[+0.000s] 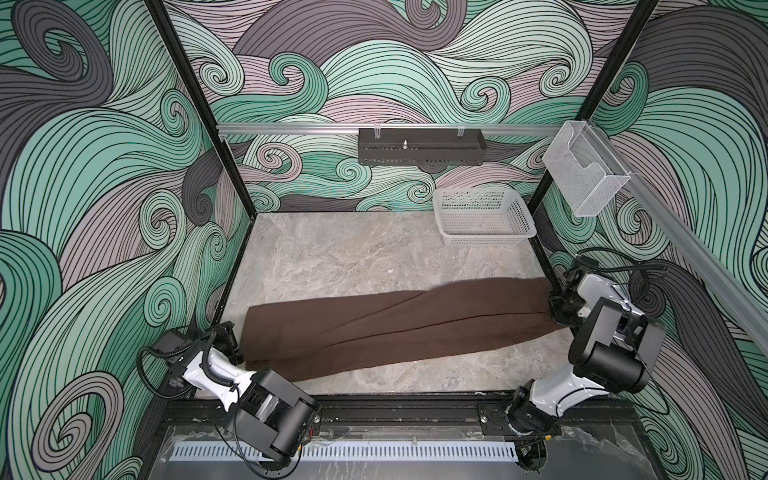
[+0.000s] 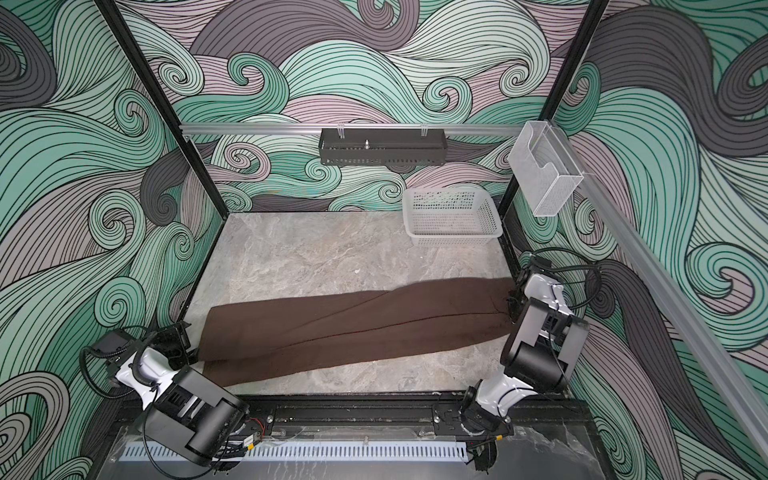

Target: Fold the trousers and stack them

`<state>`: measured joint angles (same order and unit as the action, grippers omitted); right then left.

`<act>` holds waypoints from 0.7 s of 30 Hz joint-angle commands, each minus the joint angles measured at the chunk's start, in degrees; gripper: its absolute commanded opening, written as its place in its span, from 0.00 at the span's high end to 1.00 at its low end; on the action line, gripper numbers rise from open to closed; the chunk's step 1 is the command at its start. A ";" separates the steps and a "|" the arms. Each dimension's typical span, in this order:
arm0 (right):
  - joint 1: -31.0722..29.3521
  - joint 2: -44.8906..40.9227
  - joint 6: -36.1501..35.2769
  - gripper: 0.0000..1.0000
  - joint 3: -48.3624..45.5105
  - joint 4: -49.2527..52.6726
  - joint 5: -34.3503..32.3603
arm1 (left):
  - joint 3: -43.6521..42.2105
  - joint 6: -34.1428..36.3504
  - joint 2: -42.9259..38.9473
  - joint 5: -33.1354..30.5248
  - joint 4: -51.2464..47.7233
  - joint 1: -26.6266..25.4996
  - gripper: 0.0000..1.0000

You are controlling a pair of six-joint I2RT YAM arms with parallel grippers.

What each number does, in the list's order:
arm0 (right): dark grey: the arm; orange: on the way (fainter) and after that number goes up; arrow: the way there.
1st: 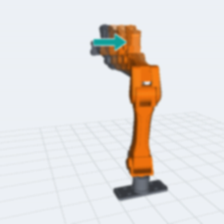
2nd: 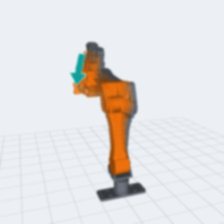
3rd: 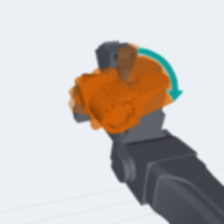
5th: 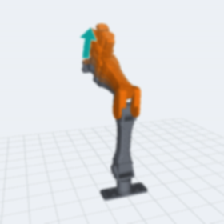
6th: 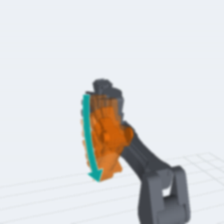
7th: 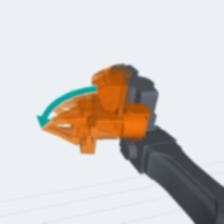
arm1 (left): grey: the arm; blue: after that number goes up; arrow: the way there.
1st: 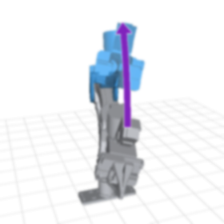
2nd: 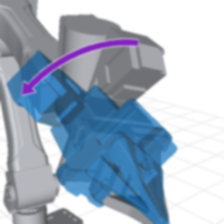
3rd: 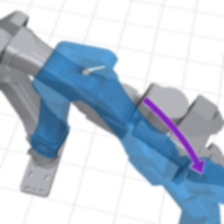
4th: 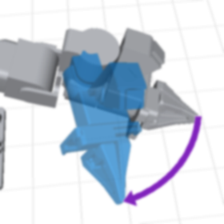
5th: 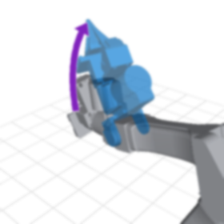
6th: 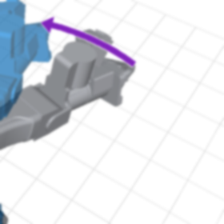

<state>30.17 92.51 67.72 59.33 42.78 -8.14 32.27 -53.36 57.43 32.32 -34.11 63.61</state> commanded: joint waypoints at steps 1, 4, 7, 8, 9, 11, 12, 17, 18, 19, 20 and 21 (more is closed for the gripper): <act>1.11 -3.73 0.10 1.00 -2.39 2.30 -1.00 | 2.25 0.76 1.21 -1.21 -1.41 -0.33 0.27; 2.45 -7.13 -1.77 1.00 -4.94 2.30 -2.45 | 2.44 0.89 2.35 -1.29 -0.90 -0.33 0.27; 3.51 -9.08 -4.07 1.00 -8.22 1.56 -4.17 | 2.53 1.40 3.60 -1.29 -0.44 -0.26 0.27; 3.66 -9.22 -5.05 1.00 -9.42 0.41 -4.50 | 2.53 1.58 4.18 -1.20 -0.30 -0.25 0.27; 3.72 -9.30 -5.58 0.95 -10.32 -0.17 -4.48 | 2.45 1.76 4.58 -1.20 -0.12 -0.23 0.27; 3.74 -9.45 -7.41 0.76 -12.05 -2.40 -3.46 | 2.58 2.24 5.70 -1.18 0.01 -0.25 0.27; 3.74 -9.45 -8.10 0.70 -12.38 -2.79 -3.05 | 2.82 2.50 6.13 -1.20 -0.16 -0.25 0.27; 3.17 -14.17 -11.62 0.58 -13.83 -2.22 -0.90 | 3.98 3.53 8.56 -1.55 -0.92 -0.25 0.27; 2.97 -15.52 -11.93 0.56 -14.16 -1.80 -1.00 | 3.84 3.44 8.81 -1.49 -0.66 -0.25 0.27; 2.83 -17.30 -12.32 0.51 -14.62 -1.20 -1.05 | 3.68 3.36 9.09 -1.40 -0.31 -0.25 0.27; 2.84 -18.67 -12.32 0.46 -14.76 -0.06 -1.00 | 3.49 3.38 9.32 -1.08 -0.01 -0.25 0.26; 2.74 -19.71 -12.35 0.42 -14.77 0.77 -0.65 | 3.36 3.42 9.45 -0.56 0.50 -0.25 0.26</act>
<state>33.32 76.01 57.10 44.91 40.77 -9.15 34.39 -50.98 66.22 31.73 -33.67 63.61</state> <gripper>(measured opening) 0.562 0.735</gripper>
